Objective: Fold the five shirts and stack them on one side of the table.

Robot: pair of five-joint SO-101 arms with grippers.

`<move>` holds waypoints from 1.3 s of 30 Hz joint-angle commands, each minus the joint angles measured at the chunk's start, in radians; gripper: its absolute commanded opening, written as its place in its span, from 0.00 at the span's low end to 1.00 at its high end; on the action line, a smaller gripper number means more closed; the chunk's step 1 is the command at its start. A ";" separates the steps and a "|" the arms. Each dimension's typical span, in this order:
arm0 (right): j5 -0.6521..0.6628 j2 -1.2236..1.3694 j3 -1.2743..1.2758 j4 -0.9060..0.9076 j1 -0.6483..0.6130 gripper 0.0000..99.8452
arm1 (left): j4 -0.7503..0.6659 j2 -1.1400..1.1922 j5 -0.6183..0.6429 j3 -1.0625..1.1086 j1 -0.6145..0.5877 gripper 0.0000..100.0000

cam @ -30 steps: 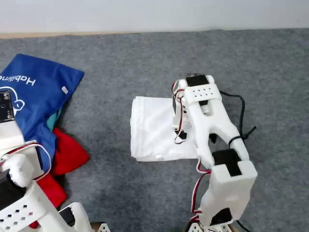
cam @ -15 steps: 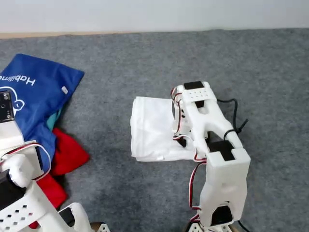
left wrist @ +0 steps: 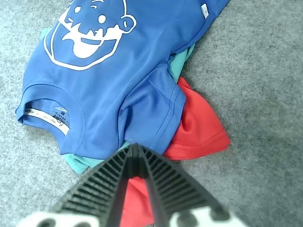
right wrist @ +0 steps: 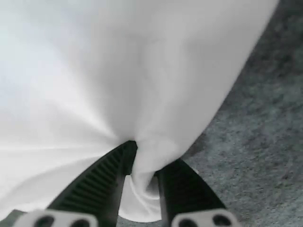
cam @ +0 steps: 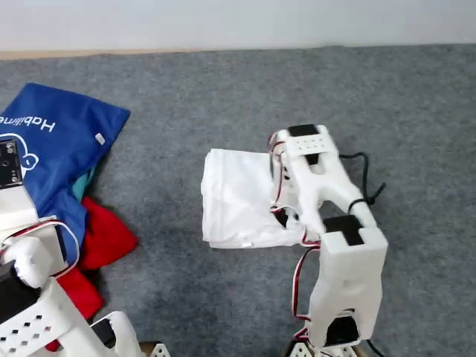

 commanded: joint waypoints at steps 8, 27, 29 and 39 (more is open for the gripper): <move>0.399 -0.225 0.002 0.021 0.298 0.01 | 0.023 -0.008 -0.005 -0.027 0.000 0.00; 0.884 0.114 -0.680 0.012 0.596 0.01 | 0.025 -0.008 -0.002 -0.027 -0.002 0.00; 0.884 0.177 -0.747 0.012 0.598 0.01 | 0.025 -0.008 -0.003 -0.027 -0.002 0.00; 0.806 0.234 -1.016 0.236 0.585 0.22 | 0.025 -0.008 -0.006 -0.008 -0.002 0.00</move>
